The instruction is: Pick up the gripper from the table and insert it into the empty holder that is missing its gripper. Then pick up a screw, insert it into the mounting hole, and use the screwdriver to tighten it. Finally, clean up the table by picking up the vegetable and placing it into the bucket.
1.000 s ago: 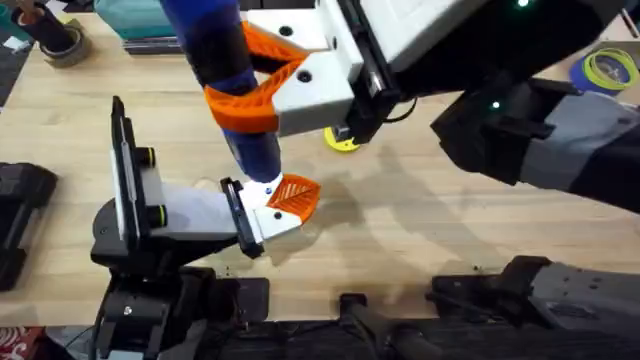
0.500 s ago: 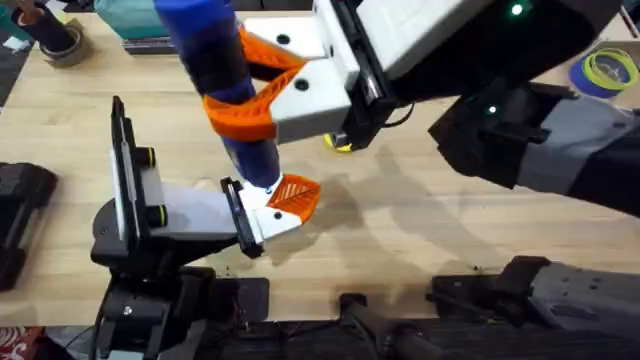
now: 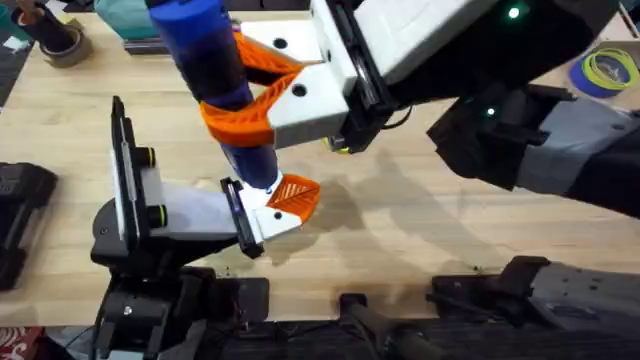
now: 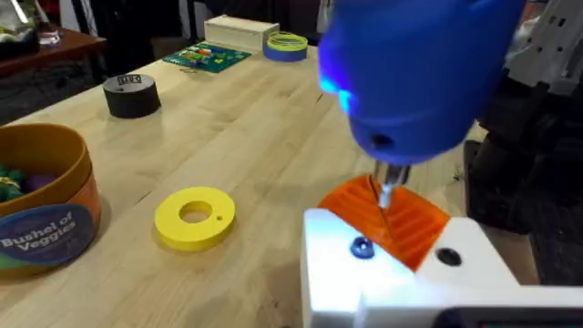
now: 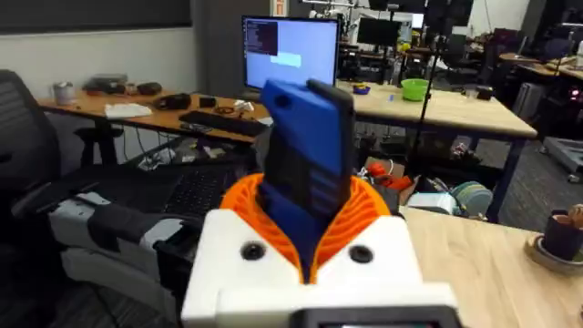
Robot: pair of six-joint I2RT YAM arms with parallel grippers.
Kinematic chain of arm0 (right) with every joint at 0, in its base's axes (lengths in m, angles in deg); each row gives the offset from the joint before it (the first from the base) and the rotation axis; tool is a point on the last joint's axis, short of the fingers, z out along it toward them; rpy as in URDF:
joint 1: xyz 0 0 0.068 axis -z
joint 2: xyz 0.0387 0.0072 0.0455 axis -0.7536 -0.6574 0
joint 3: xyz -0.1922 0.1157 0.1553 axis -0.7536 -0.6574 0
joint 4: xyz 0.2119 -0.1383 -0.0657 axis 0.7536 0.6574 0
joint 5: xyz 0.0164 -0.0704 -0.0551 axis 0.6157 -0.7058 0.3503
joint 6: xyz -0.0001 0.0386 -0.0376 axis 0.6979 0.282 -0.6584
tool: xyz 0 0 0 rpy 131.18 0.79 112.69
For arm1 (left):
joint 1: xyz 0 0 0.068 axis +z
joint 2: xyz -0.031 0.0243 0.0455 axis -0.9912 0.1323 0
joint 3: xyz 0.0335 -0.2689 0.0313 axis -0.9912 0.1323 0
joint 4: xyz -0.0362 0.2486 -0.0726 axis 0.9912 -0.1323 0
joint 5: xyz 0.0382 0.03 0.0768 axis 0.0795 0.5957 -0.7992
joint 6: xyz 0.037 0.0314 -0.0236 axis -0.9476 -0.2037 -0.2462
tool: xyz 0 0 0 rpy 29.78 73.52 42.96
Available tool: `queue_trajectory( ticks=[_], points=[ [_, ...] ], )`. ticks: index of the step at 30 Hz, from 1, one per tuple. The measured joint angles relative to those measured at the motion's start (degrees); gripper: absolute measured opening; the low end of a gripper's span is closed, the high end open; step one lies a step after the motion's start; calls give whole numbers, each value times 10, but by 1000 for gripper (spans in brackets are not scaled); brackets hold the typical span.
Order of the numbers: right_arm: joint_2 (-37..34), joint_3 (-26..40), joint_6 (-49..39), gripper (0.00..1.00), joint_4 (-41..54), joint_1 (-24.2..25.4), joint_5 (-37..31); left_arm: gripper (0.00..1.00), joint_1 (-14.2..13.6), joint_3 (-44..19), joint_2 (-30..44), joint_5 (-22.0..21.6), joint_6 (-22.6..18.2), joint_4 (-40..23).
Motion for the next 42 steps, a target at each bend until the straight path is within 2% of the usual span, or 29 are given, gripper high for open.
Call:
queue_trajectory(
  ticks=[42],
  points=[
    [-15, -11, -28, 21, 0, -5, -2, 4, 0, 0, 0, 0, 0, 0]
  ],
)
